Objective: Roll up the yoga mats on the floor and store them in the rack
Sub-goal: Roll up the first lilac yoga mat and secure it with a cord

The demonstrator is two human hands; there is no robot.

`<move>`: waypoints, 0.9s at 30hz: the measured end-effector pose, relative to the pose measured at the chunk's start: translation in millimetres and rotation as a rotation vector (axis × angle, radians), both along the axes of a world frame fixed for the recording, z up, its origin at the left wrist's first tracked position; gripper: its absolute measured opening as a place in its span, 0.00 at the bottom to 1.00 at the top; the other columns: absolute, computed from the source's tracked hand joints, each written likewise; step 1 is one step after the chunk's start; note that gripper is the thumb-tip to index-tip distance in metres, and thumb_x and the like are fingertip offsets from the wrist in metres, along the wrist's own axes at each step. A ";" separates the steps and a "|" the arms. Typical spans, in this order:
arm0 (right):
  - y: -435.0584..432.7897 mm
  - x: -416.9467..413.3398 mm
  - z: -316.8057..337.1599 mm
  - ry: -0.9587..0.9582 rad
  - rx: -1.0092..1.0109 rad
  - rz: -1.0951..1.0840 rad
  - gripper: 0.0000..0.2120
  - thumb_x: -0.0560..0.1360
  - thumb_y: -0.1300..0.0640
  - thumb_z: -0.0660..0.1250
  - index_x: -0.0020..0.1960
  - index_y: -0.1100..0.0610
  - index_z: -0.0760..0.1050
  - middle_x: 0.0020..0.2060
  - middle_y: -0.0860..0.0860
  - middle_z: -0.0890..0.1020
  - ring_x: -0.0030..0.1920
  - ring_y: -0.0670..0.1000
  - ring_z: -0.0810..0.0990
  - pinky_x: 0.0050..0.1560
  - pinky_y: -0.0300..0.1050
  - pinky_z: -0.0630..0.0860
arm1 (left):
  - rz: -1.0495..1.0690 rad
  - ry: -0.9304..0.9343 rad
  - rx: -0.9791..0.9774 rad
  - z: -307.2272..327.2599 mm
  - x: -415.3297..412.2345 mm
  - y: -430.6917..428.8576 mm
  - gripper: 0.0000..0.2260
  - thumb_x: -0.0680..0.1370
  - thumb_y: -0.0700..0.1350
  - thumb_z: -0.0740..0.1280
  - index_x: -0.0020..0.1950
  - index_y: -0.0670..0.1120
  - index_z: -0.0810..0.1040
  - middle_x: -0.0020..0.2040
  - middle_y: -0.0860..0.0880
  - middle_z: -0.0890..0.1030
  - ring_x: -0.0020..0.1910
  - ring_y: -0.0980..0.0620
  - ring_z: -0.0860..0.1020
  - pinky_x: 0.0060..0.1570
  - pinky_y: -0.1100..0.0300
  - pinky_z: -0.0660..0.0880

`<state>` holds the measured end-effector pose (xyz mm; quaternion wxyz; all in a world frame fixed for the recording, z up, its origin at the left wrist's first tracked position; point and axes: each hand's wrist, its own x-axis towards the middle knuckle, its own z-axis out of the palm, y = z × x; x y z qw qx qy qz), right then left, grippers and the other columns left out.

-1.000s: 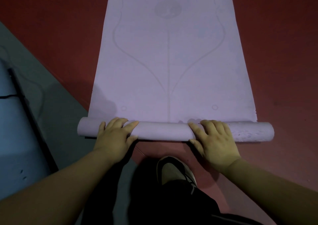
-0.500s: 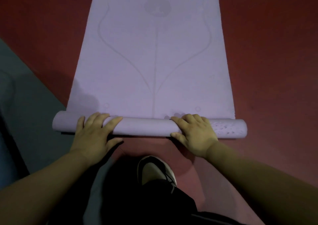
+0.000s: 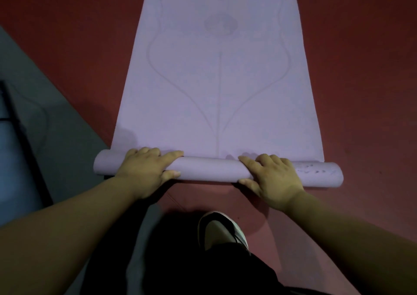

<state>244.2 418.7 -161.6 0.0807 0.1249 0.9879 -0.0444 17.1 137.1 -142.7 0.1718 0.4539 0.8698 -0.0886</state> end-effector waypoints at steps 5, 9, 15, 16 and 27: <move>-5.0 22.6 8.3 -0.098 -0.105 0.039 0.31 0.78 0.27 0.50 0.75 0.39 0.68 0.49 0.47 0.79 0.49 0.56 0.79 0.47 0.53 0.75 | -0.055 -0.186 -0.073 5.6 16.4 -12.4 0.43 0.64 0.79 0.26 0.78 0.71 0.48 0.65 0.48 0.78 0.64 0.45 0.76 0.62 0.50 0.70; -21.4 47.1 6.2 -0.095 -0.111 0.040 0.31 0.78 0.28 0.51 0.75 0.39 0.68 0.52 0.47 0.78 0.51 0.56 0.77 0.51 0.55 0.75 | -0.051 -0.294 -0.166 7.6 39.0 -23.3 0.42 0.65 0.78 0.28 0.78 0.72 0.46 0.66 0.49 0.77 0.64 0.44 0.75 0.60 0.50 0.70; -18.7 38.2 9.0 -0.208 -0.174 0.000 0.34 0.75 0.25 0.45 0.77 0.35 0.63 0.58 0.45 0.74 0.58 0.54 0.74 0.60 0.54 0.70 | 0.071 -0.089 -0.045 3.3 63.0 -29.0 0.30 0.75 0.72 0.46 0.77 0.69 0.62 0.58 0.49 0.74 0.58 0.43 0.74 0.62 0.43 0.68; -14.2 33.2 11.1 -0.265 -0.208 -0.004 0.36 0.73 0.24 0.43 0.78 0.33 0.60 0.59 0.44 0.73 0.60 0.52 0.72 0.63 0.53 0.69 | 0.078 -0.021 0.039 -0.6 71.0 -32.3 0.27 0.76 0.69 0.51 0.75 0.67 0.68 0.56 0.48 0.75 0.55 0.42 0.75 0.61 0.41 0.70; -25.7 37.6 8.2 -0.017 -0.094 -0.037 0.31 0.77 0.28 0.54 0.74 0.41 0.71 0.56 0.50 0.76 0.55 0.58 0.75 0.58 0.57 0.71 | 0.117 -0.204 -0.105 6.9 49.1 -9.5 0.36 0.70 0.74 0.39 0.78 0.69 0.55 0.66 0.51 0.71 0.66 0.45 0.69 0.66 0.47 0.62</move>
